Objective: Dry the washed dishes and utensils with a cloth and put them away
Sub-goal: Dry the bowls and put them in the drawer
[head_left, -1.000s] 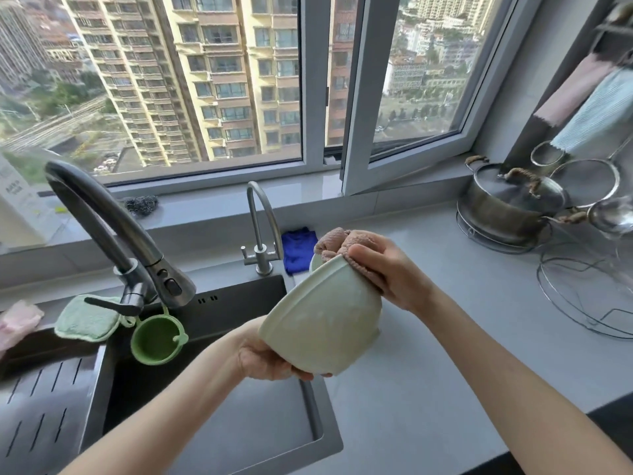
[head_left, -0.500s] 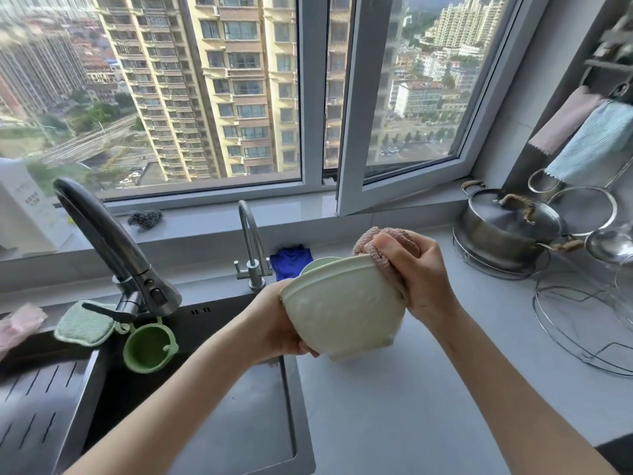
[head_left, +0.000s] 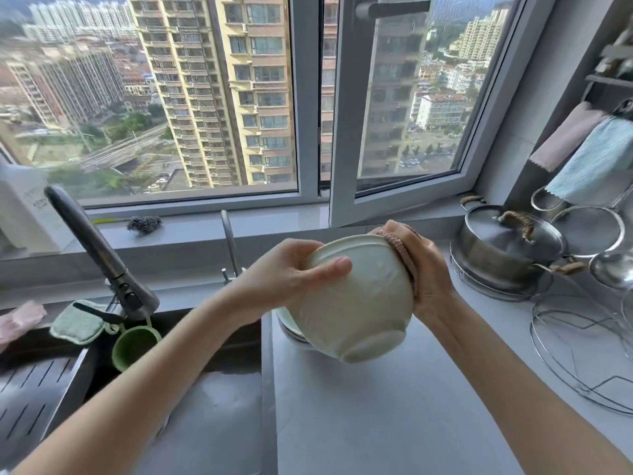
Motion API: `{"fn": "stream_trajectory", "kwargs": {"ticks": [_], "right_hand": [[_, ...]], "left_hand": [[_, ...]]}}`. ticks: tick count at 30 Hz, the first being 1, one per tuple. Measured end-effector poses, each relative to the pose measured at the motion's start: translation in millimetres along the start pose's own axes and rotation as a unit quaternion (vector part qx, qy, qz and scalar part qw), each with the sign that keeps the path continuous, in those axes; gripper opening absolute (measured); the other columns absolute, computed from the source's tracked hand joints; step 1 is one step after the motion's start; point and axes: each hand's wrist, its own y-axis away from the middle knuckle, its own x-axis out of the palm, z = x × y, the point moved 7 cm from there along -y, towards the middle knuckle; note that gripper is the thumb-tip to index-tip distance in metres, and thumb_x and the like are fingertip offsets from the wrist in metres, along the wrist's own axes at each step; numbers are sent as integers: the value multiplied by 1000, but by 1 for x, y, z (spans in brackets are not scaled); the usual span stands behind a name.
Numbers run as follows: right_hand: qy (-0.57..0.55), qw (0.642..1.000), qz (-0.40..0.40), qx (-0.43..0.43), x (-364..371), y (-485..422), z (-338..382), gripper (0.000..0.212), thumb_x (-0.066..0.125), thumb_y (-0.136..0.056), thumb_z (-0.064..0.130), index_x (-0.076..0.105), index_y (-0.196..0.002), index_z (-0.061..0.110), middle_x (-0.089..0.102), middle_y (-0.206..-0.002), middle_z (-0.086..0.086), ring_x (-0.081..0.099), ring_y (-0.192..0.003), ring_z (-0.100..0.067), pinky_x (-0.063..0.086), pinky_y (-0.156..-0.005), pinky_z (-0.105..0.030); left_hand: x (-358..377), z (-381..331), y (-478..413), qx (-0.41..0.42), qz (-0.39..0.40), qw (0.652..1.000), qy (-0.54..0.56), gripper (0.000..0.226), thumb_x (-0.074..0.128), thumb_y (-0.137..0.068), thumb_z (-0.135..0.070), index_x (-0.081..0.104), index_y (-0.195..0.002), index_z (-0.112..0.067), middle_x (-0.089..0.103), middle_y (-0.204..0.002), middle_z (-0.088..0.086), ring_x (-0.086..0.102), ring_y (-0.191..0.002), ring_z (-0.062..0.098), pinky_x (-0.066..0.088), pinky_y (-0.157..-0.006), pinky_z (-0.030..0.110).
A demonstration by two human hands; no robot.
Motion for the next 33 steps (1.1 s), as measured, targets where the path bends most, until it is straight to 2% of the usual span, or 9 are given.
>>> {"fn": "stream_trajectory", "kwargs": {"ticks": [3,7,12,13,20,23,25,28,33], "right_hand": [[8,1000,7,19,-8,-9,5,28,73,-72,28,66,-84,4,67,-76,-9,62,-66,-21,55,-59,-28],[160,986,35,-12,-12,-15,24,30,65,-86,35,70,-98,9,72,-103,-12,67,-94,-24,55,-84,-36],[574,756,-11,-313,9,45,21,43,46,-90,52,66,-120,28,49,-136,-4,49,-120,-18,38,-101,-25],[587,745,-12,-317,8,48,18,44,45,-91,51,64,-124,28,46,-139,-6,48,-124,-22,39,-103,-30],[284,952,92,72,-47,-38,11,23,60,-90,33,73,-107,25,73,-108,2,68,-96,-12,53,-81,-23],[151,979,30,131,-82,-29,-14,60,58,-92,28,34,-147,26,64,-116,15,68,-90,2,52,-69,-14],[58,990,-35,122,-102,-16,-27,71,54,-94,27,14,-152,28,67,-112,17,67,-99,-2,52,-82,-21],[-31,988,-151,17,-118,15,-28,46,48,-96,27,43,-142,25,58,-134,7,55,-122,-13,38,-108,-35],[182,889,-351,-230,-99,105,-9,54,53,-88,37,44,-140,32,41,-147,13,38,-134,0,33,-111,-27]], "left_hand": [[11,-3,-11,-76,66,993,62,19,68,-77,-36,75,-78,-19,72,-77,0,67,-69,12,55,-60,21],[29,13,-20,-133,-20,964,229,33,69,-77,-25,69,-92,4,71,-81,14,69,-67,21,57,-60,27],[44,31,-30,-107,-190,945,242,30,65,-75,-29,65,-81,1,67,-70,13,61,-59,21,50,-57,27],[46,32,-31,-94,-208,945,234,30,66,-79,-27,65,-84,2,66,-74,16,60,-62,24,48,-60,29],[69,37,-34,-69,-167,956,231,25,68,-80,-29,70,-79,-4,68,-72,11,63,-60,18,49,-52,22],[75,50,-35,-91,-172,942,272,25,62,-75,-34,73,-67,-13,69,-67,6,63,-57,16,50,-50,23],[77,63,-35,-113,-198,921,316,25,63,-74,-35,71,-63,-14,68,-64,2,63,-56,15,51,-50,23],[90,80,-40,-173,-190,873,414,22,59,-87,-34,67,-82,-14,73,-73,3,69,-66,20,55,-72,38],[132,86,-46,-247,-118,789,549,32,50,-94,-36,65,-91,-8,74,-74,11,70,-65,25,50,-75,46]]}}
